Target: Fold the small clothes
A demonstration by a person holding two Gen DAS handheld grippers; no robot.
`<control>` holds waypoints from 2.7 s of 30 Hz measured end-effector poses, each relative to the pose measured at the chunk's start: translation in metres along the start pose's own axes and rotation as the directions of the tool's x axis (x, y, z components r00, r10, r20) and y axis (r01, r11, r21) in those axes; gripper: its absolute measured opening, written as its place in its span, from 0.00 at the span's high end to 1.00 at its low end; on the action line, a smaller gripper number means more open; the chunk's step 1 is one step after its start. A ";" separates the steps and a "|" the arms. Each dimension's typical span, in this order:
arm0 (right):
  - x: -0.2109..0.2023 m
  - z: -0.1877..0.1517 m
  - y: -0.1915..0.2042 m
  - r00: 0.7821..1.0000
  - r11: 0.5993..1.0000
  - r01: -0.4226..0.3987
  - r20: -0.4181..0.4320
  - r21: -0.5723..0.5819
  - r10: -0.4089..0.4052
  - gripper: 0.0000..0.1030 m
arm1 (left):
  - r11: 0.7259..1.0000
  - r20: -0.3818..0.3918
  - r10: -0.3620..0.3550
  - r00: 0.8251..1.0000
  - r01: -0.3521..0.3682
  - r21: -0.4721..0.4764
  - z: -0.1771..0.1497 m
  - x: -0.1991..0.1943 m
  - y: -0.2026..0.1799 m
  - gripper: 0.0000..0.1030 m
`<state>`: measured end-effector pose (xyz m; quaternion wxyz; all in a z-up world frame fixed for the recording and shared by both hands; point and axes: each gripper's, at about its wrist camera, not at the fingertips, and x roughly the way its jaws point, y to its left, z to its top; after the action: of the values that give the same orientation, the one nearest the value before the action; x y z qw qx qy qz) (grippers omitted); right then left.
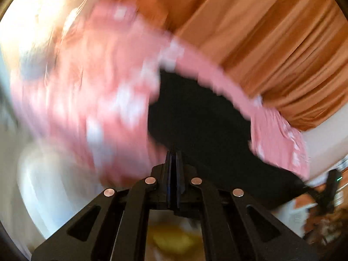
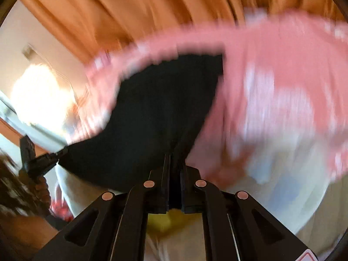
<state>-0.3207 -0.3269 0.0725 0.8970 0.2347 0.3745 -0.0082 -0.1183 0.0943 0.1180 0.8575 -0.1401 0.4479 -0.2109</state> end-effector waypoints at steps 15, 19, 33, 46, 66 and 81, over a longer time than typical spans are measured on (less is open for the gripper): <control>0.274 0.187 -0.153 0.992 0.963 0.025 -0.123 0.270 0.009 0.92 | 0.993 -0.107 0.119 0.987 -0.119 0.001 0.168 0.279 0.017 0.96; 0.272 0.182 -0.149 0.991 0.962 0.008 -0.131 0.272 0.029 0.92 | 0.987 -0.141 0.092 0.986 -0.071 0.145 0.159 0.279 -0.014 0.58; 0.254 0.176 -0.121 0.993 0.977 0.013 -0.113 0.211 0.011 0.88 | 1.000 -0.120 -0.002 0.993 0.002 -0.001 0.147 0.271 -0.019 0.98; 0.250 0.203 -0.114 0.997 0.973 -0.062 -0.020 0.221 0.068 0.92 | 0.986 0.086 -0.006 0.996 0.020 -0.163 0.187 0.225 0.016 0.99; 0.272 0.135 -0.077 0.929 0.977 0.167 -0.311 -0.131 -0.200 0.75 | 0.999 -0.207 0.052 0.977 -0.053 0.000 0.145 0.297 -0.009 0.61; 0.234 0.153 -0.108 0.954 0.985 0.164 -0.264 0.062 -0.143 0.52 | 0.997 -0.052 0.072 0.996 -0.074 -0.037 0.172 0.273 -0.010 0.37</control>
<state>-0.0711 -0.4509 -0.0376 0.8268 0.2409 0.5045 -0.0627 0.1606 -0.0382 0.0246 0.8502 -0.1348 0.4782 -0.1741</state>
